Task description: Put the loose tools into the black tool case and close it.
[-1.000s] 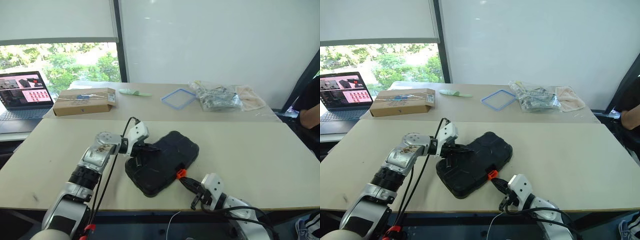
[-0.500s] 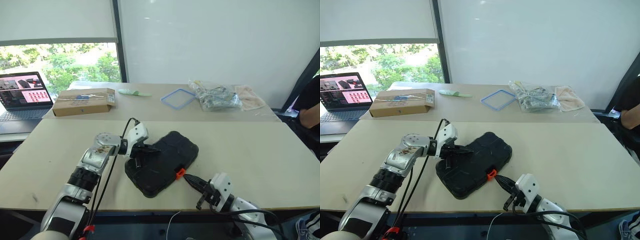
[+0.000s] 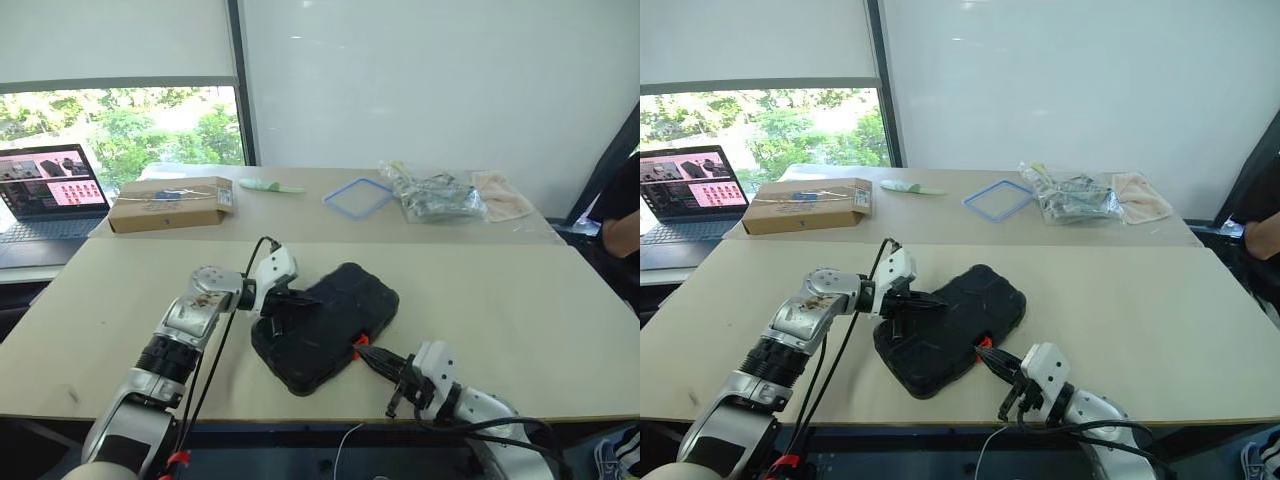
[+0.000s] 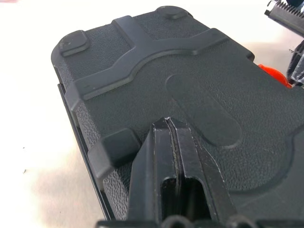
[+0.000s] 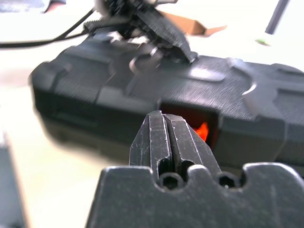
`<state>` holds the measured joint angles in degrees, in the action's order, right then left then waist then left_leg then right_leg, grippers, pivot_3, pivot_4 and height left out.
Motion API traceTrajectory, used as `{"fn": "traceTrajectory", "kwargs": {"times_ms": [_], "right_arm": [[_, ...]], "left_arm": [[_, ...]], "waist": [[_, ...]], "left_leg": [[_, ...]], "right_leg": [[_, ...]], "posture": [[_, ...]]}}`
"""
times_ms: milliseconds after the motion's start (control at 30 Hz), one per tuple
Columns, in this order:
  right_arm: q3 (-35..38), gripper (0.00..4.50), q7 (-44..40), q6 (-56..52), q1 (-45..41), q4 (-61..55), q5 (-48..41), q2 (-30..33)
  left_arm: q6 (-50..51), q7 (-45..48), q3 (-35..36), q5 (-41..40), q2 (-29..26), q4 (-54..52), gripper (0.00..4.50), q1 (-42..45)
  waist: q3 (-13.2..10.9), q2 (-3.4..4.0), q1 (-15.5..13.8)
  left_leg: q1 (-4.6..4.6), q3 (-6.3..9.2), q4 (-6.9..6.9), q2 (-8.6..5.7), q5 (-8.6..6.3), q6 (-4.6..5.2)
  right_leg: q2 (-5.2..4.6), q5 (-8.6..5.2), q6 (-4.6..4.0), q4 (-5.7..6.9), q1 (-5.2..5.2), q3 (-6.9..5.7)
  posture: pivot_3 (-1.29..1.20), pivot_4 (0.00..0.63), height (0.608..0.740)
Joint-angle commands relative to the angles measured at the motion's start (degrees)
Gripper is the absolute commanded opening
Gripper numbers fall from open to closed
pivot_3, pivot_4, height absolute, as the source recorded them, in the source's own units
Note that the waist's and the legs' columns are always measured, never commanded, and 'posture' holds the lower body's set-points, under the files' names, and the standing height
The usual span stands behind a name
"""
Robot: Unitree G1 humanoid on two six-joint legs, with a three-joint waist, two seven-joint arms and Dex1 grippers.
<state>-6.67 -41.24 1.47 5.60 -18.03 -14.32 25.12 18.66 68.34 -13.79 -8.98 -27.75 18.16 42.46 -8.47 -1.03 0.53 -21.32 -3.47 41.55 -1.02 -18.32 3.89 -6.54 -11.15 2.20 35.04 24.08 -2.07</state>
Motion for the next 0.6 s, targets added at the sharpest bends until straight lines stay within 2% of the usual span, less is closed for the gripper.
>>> {"fn": "traceTrajectory", "kwargs": {"times_ms": [33,233,600], "right_arm": [[2.59,0.09,-0.64,-2.39,1.87,-4.36,-2.68,2.07],[2.24,0.09,0.17,-2.91,3.32,-1.48,0.19,3.40],[-1.21,0.09,1.46,-1.38,-5.32,6.36,3.76,-1.04]], "left_arm": [[1.00,0.29,-2.92,2.80,-0.80,2.50,0.00,-2.67],[0.83,0.57,-3.29,3.02,-0.89,2.57,0.00,-2.63],[0.03,0.76,-3.91,3.61,-0.65,3.91,0.00,-1.69]], "waist": [[0.03,0.03,-0.12],[0.08,0.06,-0.19],[0.13,0.12,-0.27]], "left_leg": [[0.00,0.00,0.00,0.00,0.00,0.00],[0.01,0.00,-0.01,0.00,-0.05,0.08],[0.01,0.00,-0.01,-0.01,-0.05,0.09]], "right_leg": [[0.00,0.00,0.00,-0.02,-0.01,0.00],[0.00,-0.01,0.00,-0.02,-0.02,0.00],[0.01,-0.01,-0.01,-0.02,-0.02,0.00]], "posture": [[0.00,0.150,0.740],[0.00,0.150,0.740],[0.00,0.150,0.740]]}}
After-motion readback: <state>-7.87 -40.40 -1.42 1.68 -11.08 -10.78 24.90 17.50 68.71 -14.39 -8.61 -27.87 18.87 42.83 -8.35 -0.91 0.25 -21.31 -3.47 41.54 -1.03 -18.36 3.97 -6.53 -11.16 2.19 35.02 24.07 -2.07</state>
